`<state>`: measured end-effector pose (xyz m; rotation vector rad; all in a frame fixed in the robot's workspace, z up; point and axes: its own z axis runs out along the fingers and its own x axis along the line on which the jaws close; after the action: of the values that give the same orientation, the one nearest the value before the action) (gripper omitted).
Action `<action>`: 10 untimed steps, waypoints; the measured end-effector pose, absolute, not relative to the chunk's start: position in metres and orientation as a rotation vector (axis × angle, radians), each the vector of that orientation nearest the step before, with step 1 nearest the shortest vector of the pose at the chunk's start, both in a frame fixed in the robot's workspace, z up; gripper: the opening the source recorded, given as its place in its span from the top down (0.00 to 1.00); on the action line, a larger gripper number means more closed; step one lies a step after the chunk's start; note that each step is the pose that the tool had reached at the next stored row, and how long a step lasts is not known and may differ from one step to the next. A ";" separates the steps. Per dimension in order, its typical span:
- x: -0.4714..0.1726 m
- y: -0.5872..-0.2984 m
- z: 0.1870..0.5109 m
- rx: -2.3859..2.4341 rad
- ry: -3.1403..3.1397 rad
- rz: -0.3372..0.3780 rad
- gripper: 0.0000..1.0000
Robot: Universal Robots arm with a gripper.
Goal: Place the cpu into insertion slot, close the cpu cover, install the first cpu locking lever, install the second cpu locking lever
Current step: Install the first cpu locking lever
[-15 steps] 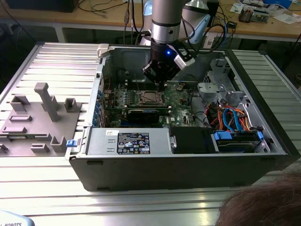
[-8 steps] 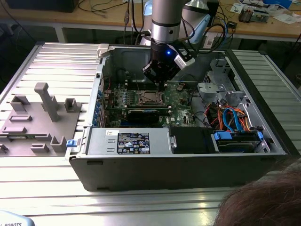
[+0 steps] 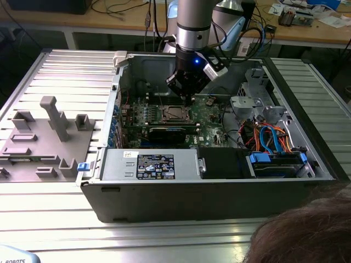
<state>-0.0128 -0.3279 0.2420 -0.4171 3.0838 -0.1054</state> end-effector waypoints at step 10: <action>-0.013 -0.328 0.242 -0.435 3.081 -0.105 0.89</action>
<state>-0.0128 -0.3279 0.2420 -0.4346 3.0810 -0.1051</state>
